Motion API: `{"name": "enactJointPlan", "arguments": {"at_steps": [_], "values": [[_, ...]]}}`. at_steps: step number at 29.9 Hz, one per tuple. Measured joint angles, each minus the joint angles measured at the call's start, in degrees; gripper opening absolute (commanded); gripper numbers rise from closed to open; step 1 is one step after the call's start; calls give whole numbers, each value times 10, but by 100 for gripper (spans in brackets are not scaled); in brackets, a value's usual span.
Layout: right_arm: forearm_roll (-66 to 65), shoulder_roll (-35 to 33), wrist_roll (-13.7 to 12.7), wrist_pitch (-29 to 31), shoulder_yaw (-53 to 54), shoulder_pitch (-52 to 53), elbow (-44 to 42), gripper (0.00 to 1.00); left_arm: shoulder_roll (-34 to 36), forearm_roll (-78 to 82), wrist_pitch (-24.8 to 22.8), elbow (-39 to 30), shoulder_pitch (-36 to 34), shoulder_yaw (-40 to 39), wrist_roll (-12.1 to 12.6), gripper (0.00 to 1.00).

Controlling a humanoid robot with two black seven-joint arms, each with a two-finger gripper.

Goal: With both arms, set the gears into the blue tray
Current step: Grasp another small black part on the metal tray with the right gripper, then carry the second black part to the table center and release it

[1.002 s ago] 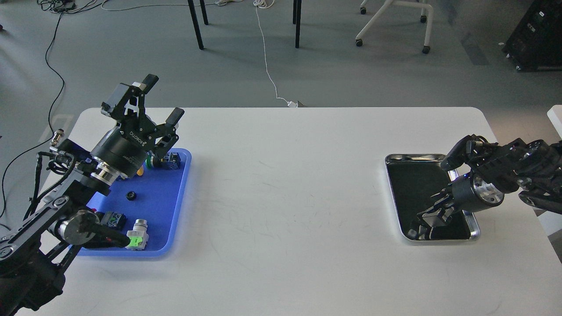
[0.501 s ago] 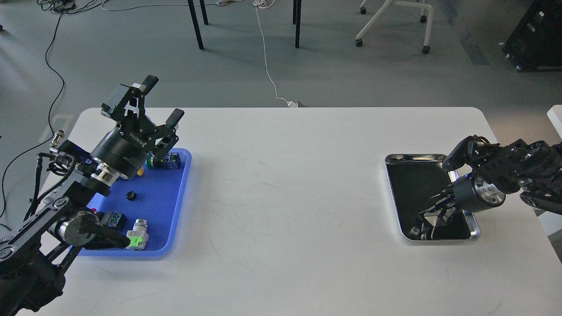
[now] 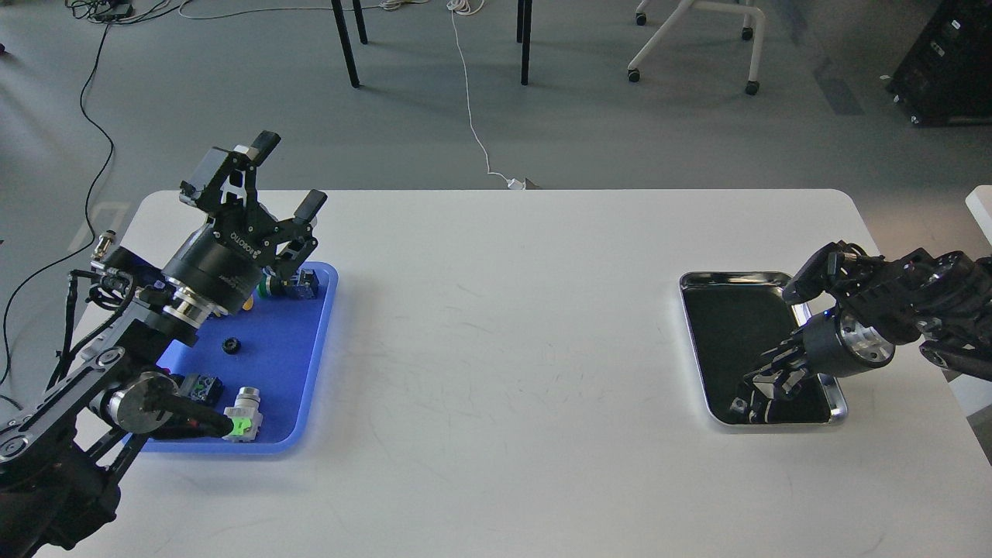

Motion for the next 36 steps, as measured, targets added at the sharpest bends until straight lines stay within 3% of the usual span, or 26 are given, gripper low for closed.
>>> {"name": "enactJointPlan", "arguments": {"at_steps": [9, 22, 29, 36], "values": [[0, 0, 0, 4, 0, 0, 0, 19, 0, 0, 0, 0, 0, 0, 0, 98], [16, -14, 0, 4, 1, 12, 12, 19, 2, 0, -1, 0, 0, -4, 0, 98], [56, -20, 0, 4, 3, 90, 58, 19, 1, 0, -1, 0, 0, -4, 0, 98], [157, 57, 0, 11, 1, 172, 101, 19, -2, 0, -1, 0, 0, -4, 0, 98]]}}
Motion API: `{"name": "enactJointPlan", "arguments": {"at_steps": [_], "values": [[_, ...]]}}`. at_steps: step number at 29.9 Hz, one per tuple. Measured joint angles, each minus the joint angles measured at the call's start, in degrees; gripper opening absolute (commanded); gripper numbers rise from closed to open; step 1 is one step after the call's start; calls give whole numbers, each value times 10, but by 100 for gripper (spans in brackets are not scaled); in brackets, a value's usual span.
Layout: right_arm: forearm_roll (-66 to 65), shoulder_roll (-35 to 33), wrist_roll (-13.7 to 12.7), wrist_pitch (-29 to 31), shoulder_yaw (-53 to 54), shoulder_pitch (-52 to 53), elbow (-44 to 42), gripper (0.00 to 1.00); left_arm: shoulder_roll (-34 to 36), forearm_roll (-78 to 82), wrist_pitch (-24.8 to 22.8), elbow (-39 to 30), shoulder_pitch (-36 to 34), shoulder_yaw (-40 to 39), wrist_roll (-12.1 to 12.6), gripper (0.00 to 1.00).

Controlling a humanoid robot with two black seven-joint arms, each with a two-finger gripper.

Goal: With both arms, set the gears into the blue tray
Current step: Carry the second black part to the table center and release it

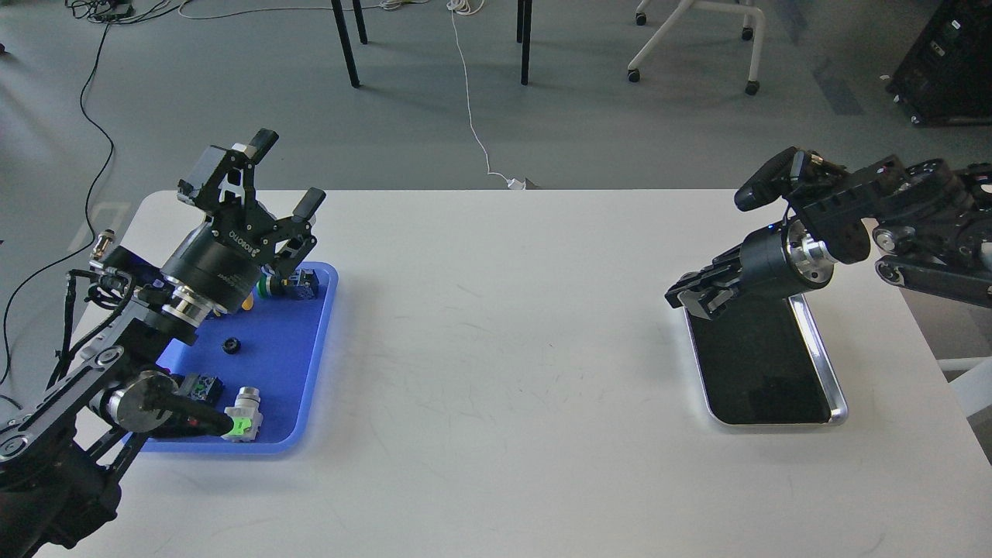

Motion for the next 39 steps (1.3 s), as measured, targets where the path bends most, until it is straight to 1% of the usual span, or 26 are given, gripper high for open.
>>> {"name": "enactJointPlan", "arguments": {"at_steps": [4, 7, 11, 15, 19, 25, 29, 35, 39], "values": [[54, 75, 0, -2, -10, 8, 0, 20, 0, 0, 0, -1, 0, -1, -1, 98], [92, 130, 0, -15, -26, 8, -3, 20, 0, 0, 0, -2, 1, -6, -1, 98], [144, 189, 0, -57, -49, 7, -5, 20, 0, 0, 0, -2, 8, -9, -1, 98], [174, 230, 0, -98, -66, -5, -12, 20, 0, 0, 1, -3, 17, -11, -1, 98], [198, 257, 0, -125, -69, -23, -15, 21, -1, 0, 0, -5, 24, -21, -1, 98], [211, 286, 0, -137, -70, -43, -33, 21, 0, 0, 0, -5, 28, -24, -1, 98], [213, 290, 0, -140, -74, -53, -52, 21, 0, 0, 0, -5, 31, -24, -1, 98], [215, 290, 0, -143, -107, -73, -97, 21, 0, 0, 0, -5, 33, -24, -1, 98], [219, 290, 0, -144, -110, -83, -107, 22, 0, 0, 0, -5, 33, -25, -1, 98]]}}
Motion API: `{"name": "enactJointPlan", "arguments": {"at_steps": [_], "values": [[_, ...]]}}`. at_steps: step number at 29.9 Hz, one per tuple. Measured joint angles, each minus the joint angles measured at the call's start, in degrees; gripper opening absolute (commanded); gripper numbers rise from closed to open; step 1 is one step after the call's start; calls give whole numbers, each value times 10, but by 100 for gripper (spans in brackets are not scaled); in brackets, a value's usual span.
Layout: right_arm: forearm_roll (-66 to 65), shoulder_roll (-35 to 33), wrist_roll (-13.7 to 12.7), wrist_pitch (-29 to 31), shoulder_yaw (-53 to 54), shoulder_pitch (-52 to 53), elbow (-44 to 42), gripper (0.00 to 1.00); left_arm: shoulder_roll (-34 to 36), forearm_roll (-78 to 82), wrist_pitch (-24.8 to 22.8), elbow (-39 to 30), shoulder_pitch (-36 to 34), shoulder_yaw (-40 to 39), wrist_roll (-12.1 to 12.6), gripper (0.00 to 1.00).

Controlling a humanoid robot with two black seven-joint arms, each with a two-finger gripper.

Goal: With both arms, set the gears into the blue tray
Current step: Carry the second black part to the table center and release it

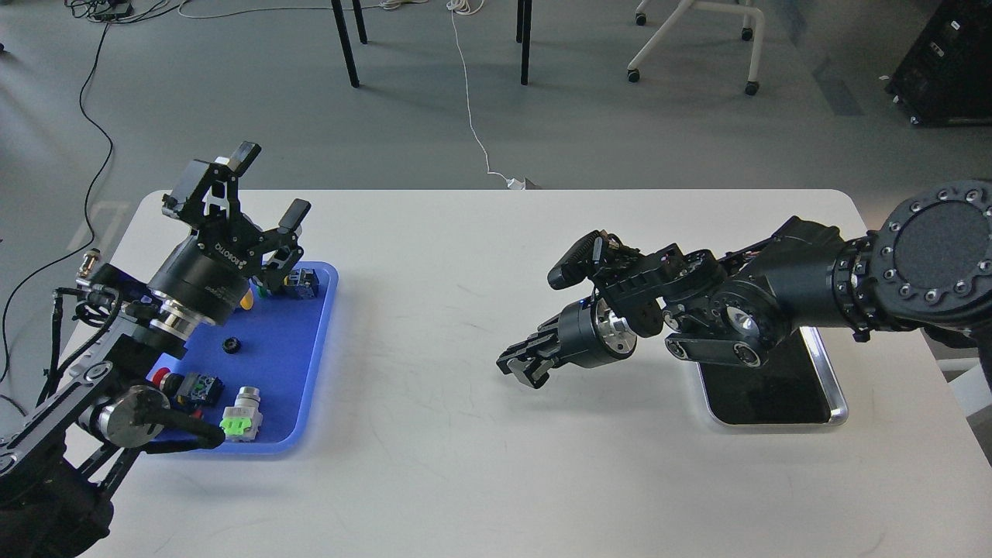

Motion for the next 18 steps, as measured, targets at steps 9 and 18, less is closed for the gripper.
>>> {"name": "enactJointPlan", "arguments": {"at_steps": [9, 18], "values": [[21, 0, 0, 2, -3, -11, -2, 29, -1, 0, 0, 0, 0, 0, 0, 98], [22, 0, 0, 4, -4, -13, -4, 59, 0, 0, 0, 0, 0, 0, 0, 98]]}}
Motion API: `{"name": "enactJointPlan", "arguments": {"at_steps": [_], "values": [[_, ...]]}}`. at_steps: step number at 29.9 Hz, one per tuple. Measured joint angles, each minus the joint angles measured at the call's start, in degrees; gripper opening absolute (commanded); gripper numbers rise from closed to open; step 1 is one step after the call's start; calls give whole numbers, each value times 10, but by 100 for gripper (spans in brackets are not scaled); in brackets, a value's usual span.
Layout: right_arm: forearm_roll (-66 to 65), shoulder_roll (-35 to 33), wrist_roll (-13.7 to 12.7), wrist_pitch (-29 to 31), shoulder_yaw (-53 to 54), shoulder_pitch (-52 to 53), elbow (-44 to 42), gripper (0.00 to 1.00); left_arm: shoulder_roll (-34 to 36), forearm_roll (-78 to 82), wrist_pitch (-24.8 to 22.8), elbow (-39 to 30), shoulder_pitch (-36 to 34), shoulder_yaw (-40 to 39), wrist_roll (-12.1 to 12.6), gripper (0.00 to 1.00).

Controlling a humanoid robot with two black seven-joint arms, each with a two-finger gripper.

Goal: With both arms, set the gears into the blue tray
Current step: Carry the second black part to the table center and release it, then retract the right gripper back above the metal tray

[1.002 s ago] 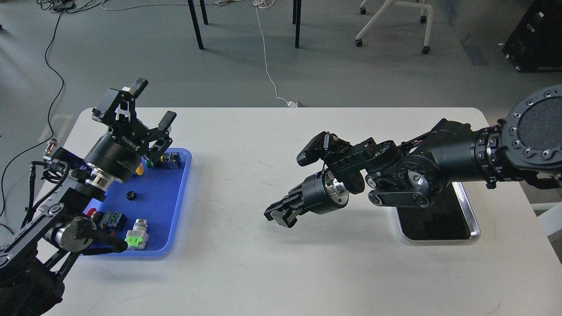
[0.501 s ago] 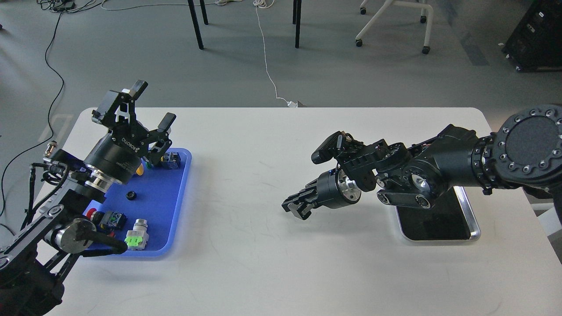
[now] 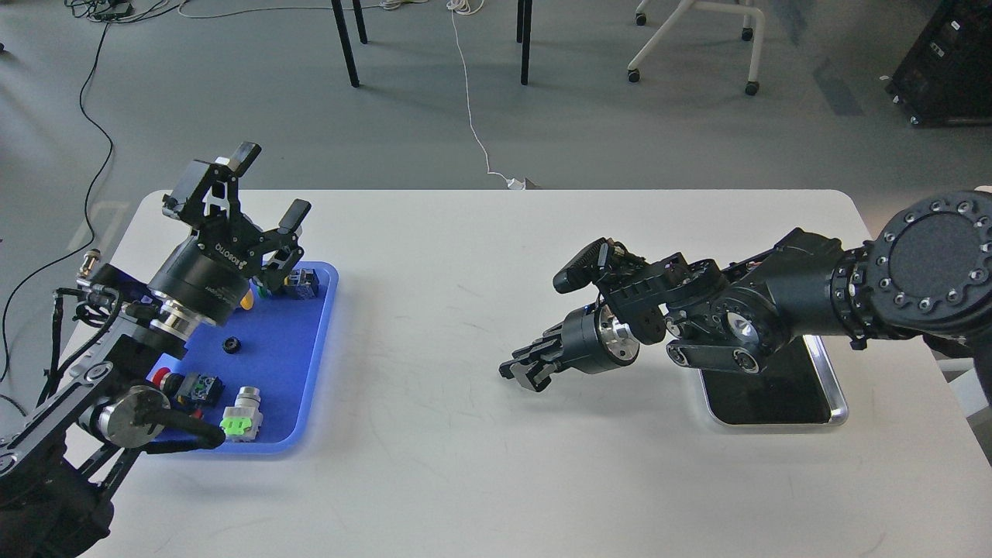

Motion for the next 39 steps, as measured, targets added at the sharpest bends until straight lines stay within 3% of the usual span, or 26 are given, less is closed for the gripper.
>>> {"name": "enactJointPlan", "arguments": {"at_steps": [7, 19, 29, 33, 39], "values": [[30, 0, 0, -2, 6, 3, 0, 92, 1, 0, 0, 0, 0, 0, 0, 98], [177, -11, 0, 14, 132, 15, 1, 96, 4, -1, 3, 6, -7, 1, -3, 98], [358, -197, 0, 157, 338, -73, 6, 96, 6, 8, 7, 8, -21, 3, -8, 98], [423, -267, 0, 214, 431, -143, 7, 96, 6, 25, 10, 10, -33, 6, -23, 98], [509, -320, 0, 250, 576, -281, -8, 97, 3, 190, 9, 15, -51, 21, -40, 98]]}}
